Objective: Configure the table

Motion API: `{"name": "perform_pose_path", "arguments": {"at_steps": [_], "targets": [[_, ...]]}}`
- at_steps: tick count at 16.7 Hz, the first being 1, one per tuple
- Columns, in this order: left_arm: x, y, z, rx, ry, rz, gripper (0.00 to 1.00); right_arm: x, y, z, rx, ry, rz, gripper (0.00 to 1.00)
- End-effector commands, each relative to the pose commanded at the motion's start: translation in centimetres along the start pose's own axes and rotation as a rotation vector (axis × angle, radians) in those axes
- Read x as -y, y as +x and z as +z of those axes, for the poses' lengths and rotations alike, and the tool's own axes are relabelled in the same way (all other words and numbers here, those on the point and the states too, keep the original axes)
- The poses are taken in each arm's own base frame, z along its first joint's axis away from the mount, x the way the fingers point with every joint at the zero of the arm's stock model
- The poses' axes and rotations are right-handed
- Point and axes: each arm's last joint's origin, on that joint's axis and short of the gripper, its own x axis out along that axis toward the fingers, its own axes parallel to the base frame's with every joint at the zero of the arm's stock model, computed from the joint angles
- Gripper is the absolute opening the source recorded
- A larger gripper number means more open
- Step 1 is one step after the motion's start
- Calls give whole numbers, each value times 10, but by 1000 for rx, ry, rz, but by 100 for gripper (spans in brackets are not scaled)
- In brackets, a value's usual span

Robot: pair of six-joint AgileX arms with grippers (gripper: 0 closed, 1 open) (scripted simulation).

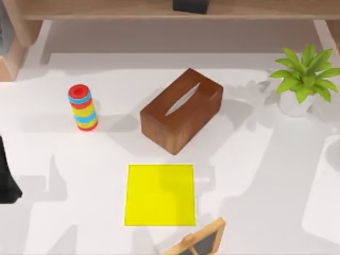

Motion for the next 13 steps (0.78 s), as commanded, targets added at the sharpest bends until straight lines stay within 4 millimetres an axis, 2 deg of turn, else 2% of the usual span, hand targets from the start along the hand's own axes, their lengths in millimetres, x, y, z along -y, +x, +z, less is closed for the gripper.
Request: {"name": "perform_pose_path", "arguments": {"at_steps": [6,9,13], "targets": [[0,0,0,0,0,0,100,-2,17,1,6,-2,0,100],[0,0,0,0,0,0,100,-2,17,1,6,-2,0,100],[0,0,0,0,0,0,100,-2,17,1,6,-2,0,70]]}}
